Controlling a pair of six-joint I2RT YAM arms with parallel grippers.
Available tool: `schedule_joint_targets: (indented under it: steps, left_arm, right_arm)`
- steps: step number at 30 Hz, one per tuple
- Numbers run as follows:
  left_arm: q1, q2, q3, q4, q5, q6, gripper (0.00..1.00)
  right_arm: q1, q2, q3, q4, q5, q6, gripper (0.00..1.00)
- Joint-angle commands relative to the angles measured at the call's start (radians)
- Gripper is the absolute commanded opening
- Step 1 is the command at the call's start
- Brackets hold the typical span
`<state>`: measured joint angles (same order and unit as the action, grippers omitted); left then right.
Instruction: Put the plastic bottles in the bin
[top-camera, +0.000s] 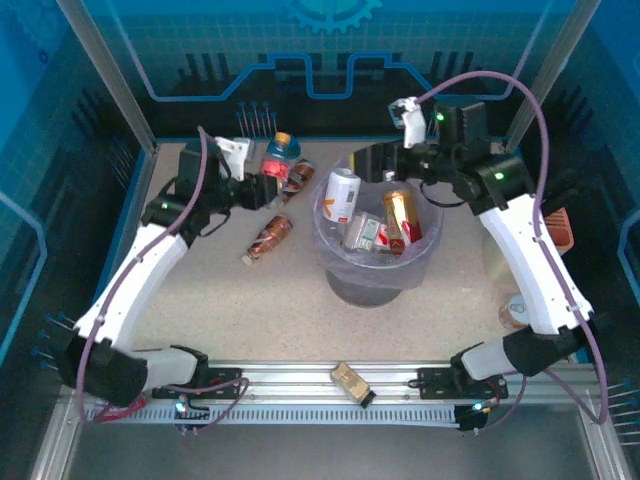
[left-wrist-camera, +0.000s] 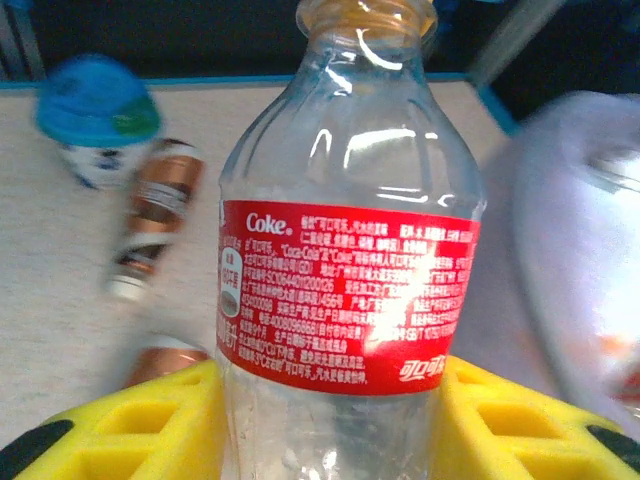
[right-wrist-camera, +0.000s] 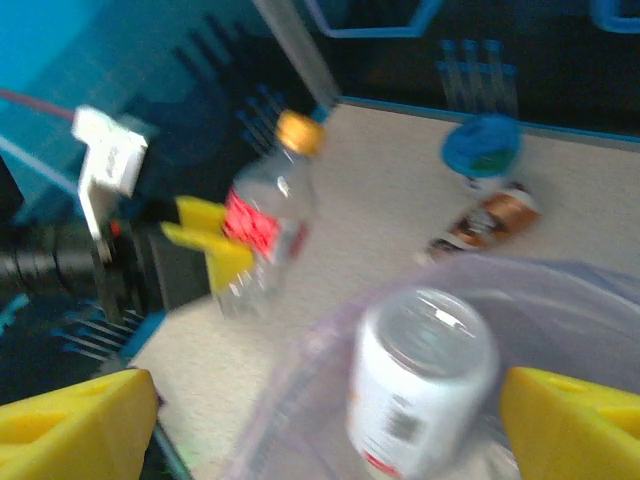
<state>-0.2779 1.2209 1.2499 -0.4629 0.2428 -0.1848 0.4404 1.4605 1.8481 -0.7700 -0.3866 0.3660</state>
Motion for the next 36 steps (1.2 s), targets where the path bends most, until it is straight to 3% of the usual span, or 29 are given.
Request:
schedule_joint_targets:
  steps: [1,6,11,17,25,34,36]
  left_arm:
    - [-0.053,-0.096,-0.104,0.127,0.042,-0.113,0.40]
    - [-0.119,-0.186,-0.191,0.210,0.055,-0.158,0.37]
    - [-0.125,-0.218,-0.179,0.186,0.045,-0.131,0.37]
    - [-0.126,-0.213,-0.175,0.205,0.059,-0.129,0.36]
    - [-0.127,-0.217,-0.187,0.230,0.072,-0.146,0.35]
    - [-0.128,-0.242,-0.204,0.234,0.066,-0.158,0.38]
    - [-0.127,-0.239,-0.192,0.229,0.065,-0.157,0.44]
  right_arm:
    - [0.084,0.093,0.083,0.154,-0.084,0.070,0.90]
    - [0.166,0.265,0.265,0.072,-0.092,0.080,0.97]
    - [0.176,0.357,0.334,0.001,-0.062,0.093,0.98]
    - [0.194,0.374,0.301,0.047,-0.109,0.115,0.82]
    - [0.197,0.361,0.235,0.123,-0.121,0.128,0.46]
    - [0.189,0.363,0.226,0.197,-0.145,0.138,0.21]
    - [0.186,0.353,0.222,0.211,-0.149,0.137,0.20]
